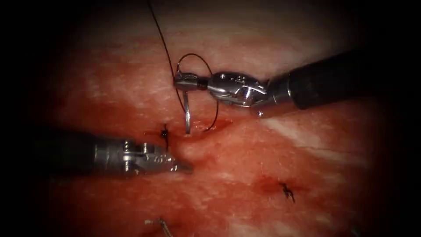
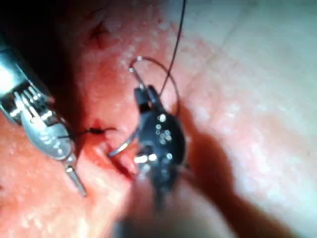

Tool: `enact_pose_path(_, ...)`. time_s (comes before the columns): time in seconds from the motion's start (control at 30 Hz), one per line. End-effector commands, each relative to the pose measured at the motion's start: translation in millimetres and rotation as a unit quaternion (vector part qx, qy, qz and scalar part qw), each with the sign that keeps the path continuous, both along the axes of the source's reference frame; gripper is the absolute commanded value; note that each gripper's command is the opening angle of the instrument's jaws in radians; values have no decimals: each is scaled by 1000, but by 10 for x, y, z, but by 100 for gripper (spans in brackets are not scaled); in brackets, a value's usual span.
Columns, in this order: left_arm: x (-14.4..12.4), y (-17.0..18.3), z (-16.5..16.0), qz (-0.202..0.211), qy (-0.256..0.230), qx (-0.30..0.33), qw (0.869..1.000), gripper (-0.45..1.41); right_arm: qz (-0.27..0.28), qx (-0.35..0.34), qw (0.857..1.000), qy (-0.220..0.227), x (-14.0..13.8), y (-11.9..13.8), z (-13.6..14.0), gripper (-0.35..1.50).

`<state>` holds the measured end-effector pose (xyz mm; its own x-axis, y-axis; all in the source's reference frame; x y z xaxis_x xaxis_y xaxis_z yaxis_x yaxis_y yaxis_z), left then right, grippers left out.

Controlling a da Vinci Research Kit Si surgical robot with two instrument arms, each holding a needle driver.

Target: Wound Closure

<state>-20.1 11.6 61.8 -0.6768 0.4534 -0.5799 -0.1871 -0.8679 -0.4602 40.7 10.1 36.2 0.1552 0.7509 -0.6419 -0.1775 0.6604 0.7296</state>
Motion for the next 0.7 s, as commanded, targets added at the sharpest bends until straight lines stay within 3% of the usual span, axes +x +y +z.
enact_pose_path(0.03, -4, -5, 5, 0, 0, 2, 1000, -45, -4, 4, 1000, 4, 5, -6, 4, -35)
enact_pose_path(0.7, 5, 1, 11, 0, 1, 4, 1000, -45, -32, 166, 985, 26, 7, -39, -4, -35)
